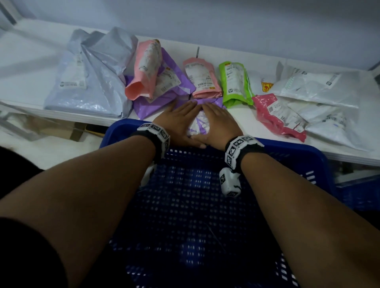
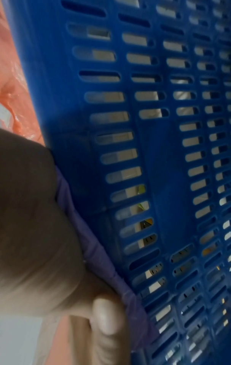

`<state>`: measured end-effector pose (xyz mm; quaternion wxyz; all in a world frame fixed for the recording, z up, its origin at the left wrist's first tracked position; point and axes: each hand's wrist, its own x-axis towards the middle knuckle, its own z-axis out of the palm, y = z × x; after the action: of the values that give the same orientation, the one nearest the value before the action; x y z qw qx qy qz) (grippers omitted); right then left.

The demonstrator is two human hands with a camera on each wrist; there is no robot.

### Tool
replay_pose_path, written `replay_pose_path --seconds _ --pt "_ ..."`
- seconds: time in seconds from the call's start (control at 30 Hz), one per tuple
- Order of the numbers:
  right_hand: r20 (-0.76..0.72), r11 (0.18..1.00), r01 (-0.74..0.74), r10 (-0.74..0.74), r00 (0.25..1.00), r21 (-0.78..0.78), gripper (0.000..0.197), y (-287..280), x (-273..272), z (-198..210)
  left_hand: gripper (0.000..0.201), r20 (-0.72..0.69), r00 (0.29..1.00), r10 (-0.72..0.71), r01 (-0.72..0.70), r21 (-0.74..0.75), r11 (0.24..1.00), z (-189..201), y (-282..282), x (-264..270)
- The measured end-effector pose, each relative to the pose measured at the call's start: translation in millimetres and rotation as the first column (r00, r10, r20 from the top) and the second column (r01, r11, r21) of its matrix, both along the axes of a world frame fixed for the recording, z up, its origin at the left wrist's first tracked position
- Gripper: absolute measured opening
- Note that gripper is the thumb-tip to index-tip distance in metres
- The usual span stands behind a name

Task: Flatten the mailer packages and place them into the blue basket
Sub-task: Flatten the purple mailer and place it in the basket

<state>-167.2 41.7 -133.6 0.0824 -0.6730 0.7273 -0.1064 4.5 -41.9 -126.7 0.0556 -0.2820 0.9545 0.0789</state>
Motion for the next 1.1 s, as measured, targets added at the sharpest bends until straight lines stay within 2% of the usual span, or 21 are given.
replay_pose_path --seconds 0.1,0.27,0.43,0.63,0.97,1.1 --pt "-0.015 1.000 -0.022 0.022 1.000 0.009 0.107 -1 -1 -1 0.140 0.022 0.999 0.042 -0.043 0.042 0.998 3 -2 -2" --pt "-0.041 0.996 -0.080 0.082 0.996 0.043 0.105 2 -9 5 0.150 0.059 0.994 0.089 -0.089 0.005 0.996 -2 -3 -7" --pt "0.012 0.995 -0.100 0.100 0.995 0.016 0.107 19 -26 5 0.145 0.038 0.994 0.102 -0.101 -0.045 0.994 -4 -5 -7" --pt "-0.153 0.989 -0.122 0.133 0.979 0.082 0.107 41 -57 1 0.141 0.033 0.993 0.117 -0.115 -0.063 0.991 -5 -4 -7" --pt "-0.112 0.986 -0.088 0.105 0.988 0.144 0.114 40 -54 5 0.140 0.058 0.992 0.111 -0.107 -0.066 0.992 -3 -3 -8" --pt "-0.062 0.987 -0.051 0.061 0.996 0.154 0.105 39 -53 4 0.141 0.043 0.992 0.116 -0.113 -0.061 0.992 -4 -4 -8"
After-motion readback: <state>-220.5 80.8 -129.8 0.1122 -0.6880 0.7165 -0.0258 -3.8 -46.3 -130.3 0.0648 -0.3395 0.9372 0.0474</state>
